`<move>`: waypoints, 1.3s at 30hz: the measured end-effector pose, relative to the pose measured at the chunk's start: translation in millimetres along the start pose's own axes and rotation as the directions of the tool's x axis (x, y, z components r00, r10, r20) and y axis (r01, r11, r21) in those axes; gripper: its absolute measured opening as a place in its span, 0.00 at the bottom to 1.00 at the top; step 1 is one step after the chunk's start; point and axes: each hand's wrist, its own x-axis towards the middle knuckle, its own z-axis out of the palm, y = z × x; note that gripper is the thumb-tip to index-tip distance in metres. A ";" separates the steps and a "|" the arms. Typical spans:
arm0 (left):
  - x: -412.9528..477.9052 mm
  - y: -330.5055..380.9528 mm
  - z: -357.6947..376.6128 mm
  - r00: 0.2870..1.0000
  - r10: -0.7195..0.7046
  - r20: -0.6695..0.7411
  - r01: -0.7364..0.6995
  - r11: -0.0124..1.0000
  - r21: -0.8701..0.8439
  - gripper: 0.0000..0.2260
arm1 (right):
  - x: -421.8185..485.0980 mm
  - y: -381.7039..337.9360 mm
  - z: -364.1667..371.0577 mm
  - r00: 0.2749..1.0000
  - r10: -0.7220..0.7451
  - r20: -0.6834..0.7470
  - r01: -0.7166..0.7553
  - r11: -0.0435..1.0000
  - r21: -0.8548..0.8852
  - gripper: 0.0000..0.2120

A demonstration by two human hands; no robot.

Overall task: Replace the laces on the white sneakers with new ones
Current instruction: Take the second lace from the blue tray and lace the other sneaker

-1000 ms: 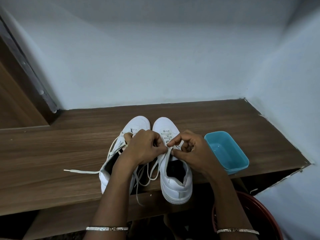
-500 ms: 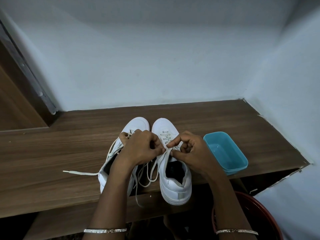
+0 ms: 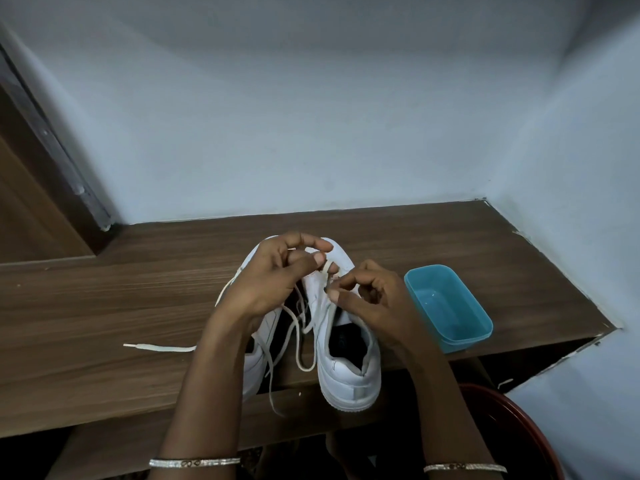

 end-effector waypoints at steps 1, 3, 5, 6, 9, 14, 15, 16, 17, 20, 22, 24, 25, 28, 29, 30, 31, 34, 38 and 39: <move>-1.3 2.0 -0.1 1.000 0.005 0.029 -0.004 1.000 -0.031 0.07 | 0.6 -3.3 4.1 1.000 -0.009 -0.009 0.009 1.000 0.004 0.06; -2.2 1.9 1.2 0.995 0.011 0.096 -0.007 0.999 -0.045 0.09 | 2.2 -6.4 12.1 1.000 -0.011 -0.011 0.011 1.000 -0.002 0.08; -1.2 -2.1 2.0 0.993 0.023 0.119 -0.023 1.000 0.000 0.12 | 5.0 -5.2 17.7 1.000 -0.001 -0.027 0.000 1.000 -0.023 0.04; -0.1 -4.4 1.7 0.995 0.039 0.096 -0.044 0.998 0.053 0.13 | 5.8 -3.7 19.1 0.999 -0.001 -0.037 0.000 1.000 -0.018 0.04; 5.0 -12.3 2.5 0.991 0.109 -0.079 -0.080 0.949 0.304 0.09 | 5.6 -2.4 13.6 0.999 0.017 -0.032 -0.012 0.989 0.148 0.06; 11.7 -28.2 2.3 0.938 0.194 -0.288 0.013 0.809 0.587 0.03 | 1.9 -9.5 -9.6 0.981 0.188 -0.041 -0.117 0.750 0.651 0.12; 12.8 -31.0 1.6 0.928 0.222 -0.298 0.022 0.768 0.640 0.04 | 1.1 -9.1 -14.1 0.971 0.234 -0.041 -0.123 0.643 0.756 0.12; 13.6 -33.5 0.9 0.920 0.245 -0.306 0.038 0.721 0.691 0.04 | -0.1 -8.5 -19.0 0.962 0.269 -0.043 -0.113 0.541 0.834 0.12; 13.9 -35.0 1.1 0.912 0.260 -0.316 0.067 0.666 0.743 0.04 | -0.9 -7.1 -24.1 0.953 0.300 -0.053 -0.094 0.455 0.885 0.13; 14.3 -36.7 3.8 0.884 0.287 -0.368 0.192 0.494 0.848 0.03 | -1.8 -0.7 -42.0 0.914 0.384 -0.128 0.002 0.312 0.950 0.17; 14.3 -36.7 6.6 0.870 0.280 -0.406 0.256 0.446 0.857 0.03 | -1.3 3.6 -52.0 0.887 0.417 -0.199 0.082 0.282 0.956 0.17; 13.7 -35.8 8.5 0.871 0.245 -0.425 0.286 0.452 0.845 0.04 | -0.1 9.3 -56.6 0.874 0.426 -0.234 0.110 0.296 0.949 0.16; 13.6 -34.7 8.3 0.874 0.226 -0.431 0.293 0.461 0.837 0.04 | 0.5 10.6 -56.4 0.873 0.423 -0.242 0.103 0.325 0.940 0.16; 14.7 -32.4 5.9 0.897 0.219 -0.385 0.234 0.502 0.833 0.08 | 2.5 8.5 -50.8 0.896 0.386 -0.217 0.022 0.451 0.892 0.15; 14.6 -30.2 4.7 0.913 0.242 -0.329 0.147 0.557 0.818 0.12 | 2.8 6.4 -47.4 0.910 0.368 -0.192 -0.025 0.509 0.861 0.14; 13.8 -26.8 4.5 0.924 0.284 -0.258 0.016 0.644 0.765 0.15 | 2.6 4.5 -43.4 0.925 0.346 -0.158 -0.073 0.570 0.818 0.14; 12.6 -22.1 6.5 0.927 0.324 -0.189 -0.120 0.733 0.670 0.16 | 2.3 2.8 -39.0 0.940 0.320 -0.119 -0.120 0.636 0.762 0.14; 6.4 -3.9 19.6 0.948 0.306 0.085 -0.315 0.867 0.385 0.16 | -0.9 -3.2 -24.2 0.966 0.258 0.024 -0.222 0.778 0.587 0.14; 6.5 -2.0 27.4 0.939 0.271 0.210 -0.321 0.912 0.257 0.13 | -4.4 -7.8 -17.3 0.959 0.223 0.177 -0.283 0.809 0.515 0.13; 7.1 -3.9 25.7 0.942 0.272 0.198 -0.317 0.914 0.254 0.12 | -5.0 -8.4 -17.8 0.956 0.228 0.183 -0.290 0.819 0.494 0.14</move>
